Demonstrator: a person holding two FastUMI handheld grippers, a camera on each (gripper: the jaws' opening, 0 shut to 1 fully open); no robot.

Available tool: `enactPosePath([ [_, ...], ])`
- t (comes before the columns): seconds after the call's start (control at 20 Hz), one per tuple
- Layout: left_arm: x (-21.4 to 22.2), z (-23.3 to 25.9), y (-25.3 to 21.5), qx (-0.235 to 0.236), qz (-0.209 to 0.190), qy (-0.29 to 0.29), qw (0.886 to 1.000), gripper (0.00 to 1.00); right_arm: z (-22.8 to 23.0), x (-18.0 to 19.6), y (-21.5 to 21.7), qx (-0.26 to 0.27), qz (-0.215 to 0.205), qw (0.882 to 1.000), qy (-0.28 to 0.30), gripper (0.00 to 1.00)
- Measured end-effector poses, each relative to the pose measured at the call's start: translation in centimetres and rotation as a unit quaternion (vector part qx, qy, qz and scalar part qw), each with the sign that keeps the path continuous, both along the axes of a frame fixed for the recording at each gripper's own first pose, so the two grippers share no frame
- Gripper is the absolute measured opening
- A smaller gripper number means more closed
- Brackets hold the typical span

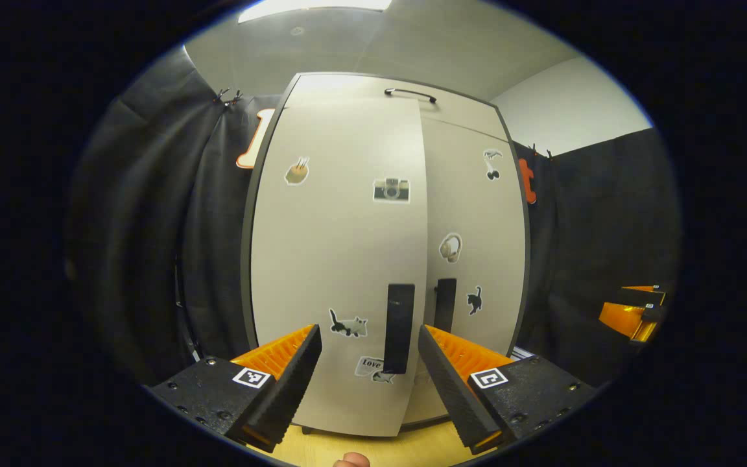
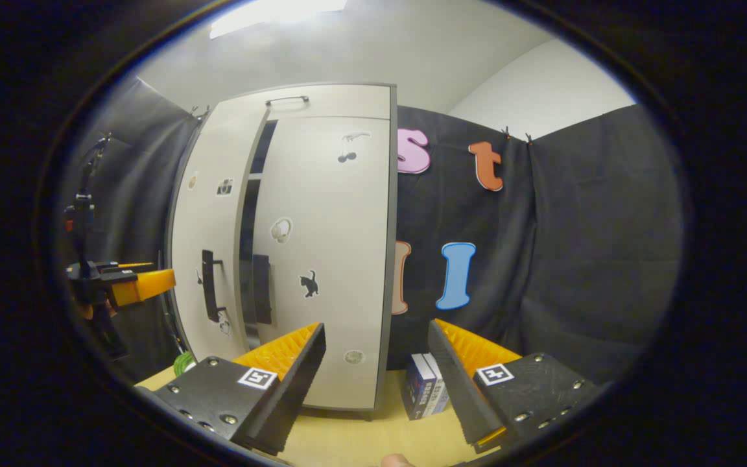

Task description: Grasp the bottle in the cabinet with the left hand and place it on the coaster, then close the right door with the right hand and the left door with the left hand.

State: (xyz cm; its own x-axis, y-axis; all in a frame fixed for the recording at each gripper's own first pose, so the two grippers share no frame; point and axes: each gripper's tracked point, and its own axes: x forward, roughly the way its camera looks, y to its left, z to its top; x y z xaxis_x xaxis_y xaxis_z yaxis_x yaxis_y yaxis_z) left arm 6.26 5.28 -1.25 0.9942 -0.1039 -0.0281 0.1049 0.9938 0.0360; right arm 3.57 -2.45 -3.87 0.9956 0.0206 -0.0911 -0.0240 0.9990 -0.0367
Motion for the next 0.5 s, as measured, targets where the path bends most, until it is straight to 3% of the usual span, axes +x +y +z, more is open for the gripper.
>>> enactPosePath([
  [0.05,-0.2,1.2,-0.4,0.005,0.004,-0.007,1.000,0.96,0.8,0.2,-0.1,-0.001,0.001,1.000,-0.005,0.93],
  [0.35,-1.8,6.5,-3.5,0.015,0.016,-0.026,0.999,0.92,5.7,0.5,0.3,0.021,0.025,0.999,-0.037,0.96],
  [0.5,-2.6,8.1,-5.3,0.020,0.015,-0.039,0.999,0.96,6.6,0.5,-0.1,0.028,0.039,0.998,-0.040,0.93],
])
